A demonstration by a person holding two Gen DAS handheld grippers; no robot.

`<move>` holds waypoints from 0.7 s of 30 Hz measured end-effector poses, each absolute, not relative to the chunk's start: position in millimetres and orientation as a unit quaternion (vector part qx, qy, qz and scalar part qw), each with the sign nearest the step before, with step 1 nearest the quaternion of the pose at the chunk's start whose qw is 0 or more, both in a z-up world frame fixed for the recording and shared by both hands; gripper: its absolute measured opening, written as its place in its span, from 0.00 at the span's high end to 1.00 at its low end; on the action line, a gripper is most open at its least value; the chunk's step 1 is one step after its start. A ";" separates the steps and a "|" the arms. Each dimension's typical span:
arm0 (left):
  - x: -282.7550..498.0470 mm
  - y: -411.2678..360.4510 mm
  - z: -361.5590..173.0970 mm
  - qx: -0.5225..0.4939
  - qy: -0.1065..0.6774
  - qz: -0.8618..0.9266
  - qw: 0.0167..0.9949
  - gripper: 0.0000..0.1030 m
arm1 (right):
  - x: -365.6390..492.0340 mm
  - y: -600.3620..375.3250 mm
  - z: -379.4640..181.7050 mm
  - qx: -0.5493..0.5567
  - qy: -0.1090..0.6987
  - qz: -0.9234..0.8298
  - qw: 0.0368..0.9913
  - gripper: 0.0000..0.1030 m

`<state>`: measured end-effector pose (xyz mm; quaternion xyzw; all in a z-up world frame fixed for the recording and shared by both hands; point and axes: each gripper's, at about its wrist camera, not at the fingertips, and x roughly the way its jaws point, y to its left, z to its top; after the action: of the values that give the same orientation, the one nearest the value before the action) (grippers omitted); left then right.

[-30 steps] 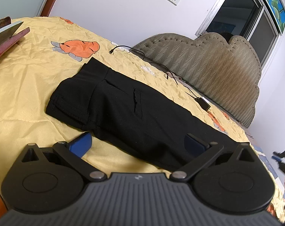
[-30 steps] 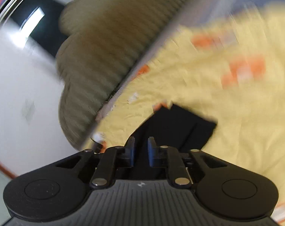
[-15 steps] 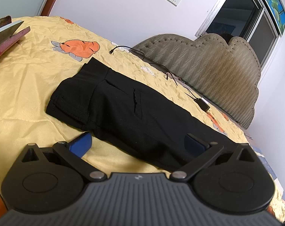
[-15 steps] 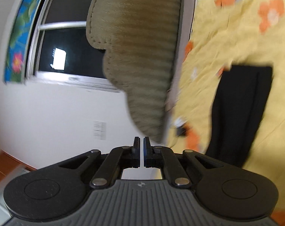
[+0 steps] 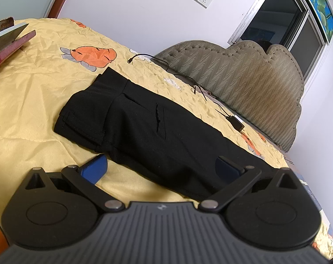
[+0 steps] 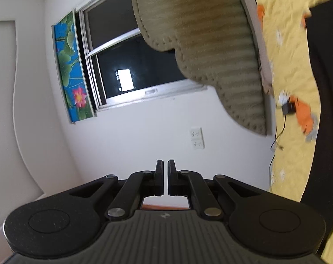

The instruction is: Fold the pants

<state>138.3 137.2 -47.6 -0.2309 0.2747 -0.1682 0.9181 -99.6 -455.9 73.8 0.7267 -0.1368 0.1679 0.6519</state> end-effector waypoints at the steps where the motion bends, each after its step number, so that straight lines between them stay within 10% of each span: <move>1: 138.4 138.5 -47.7 -0.231 0.275 -0.168 0.918 0.00 | -98.0 -455.0 73.0 0.729 -0.132 0.163 0.652 0.97; 19: 138.2 138.9 -47.7 -0.232 0.274 -0.168 0.918 0.00 | -96.0 -462.5 101.7 0.689 -0.086 0.094 0.714 0.93; 20: 138.2 138.9 -47.7 -0.232 0.274 -0.168 0.918 0.00 | -96.5 -461.8 103.9 0.686 -0.091 0.091 0.716 0.84; 21: 138.1 139.0 -47.7 -0.232 0.274 -0.168 0.918 0.00 | -95.2 -461.8 108.3 0.679 -0.083 0.085 0.724 0.47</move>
<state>138.1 139.0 -47.7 -0.2317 0.2744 -0.1682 0.9180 -95.2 -461.8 108.3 0.6793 -0.0826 0.0849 0.7242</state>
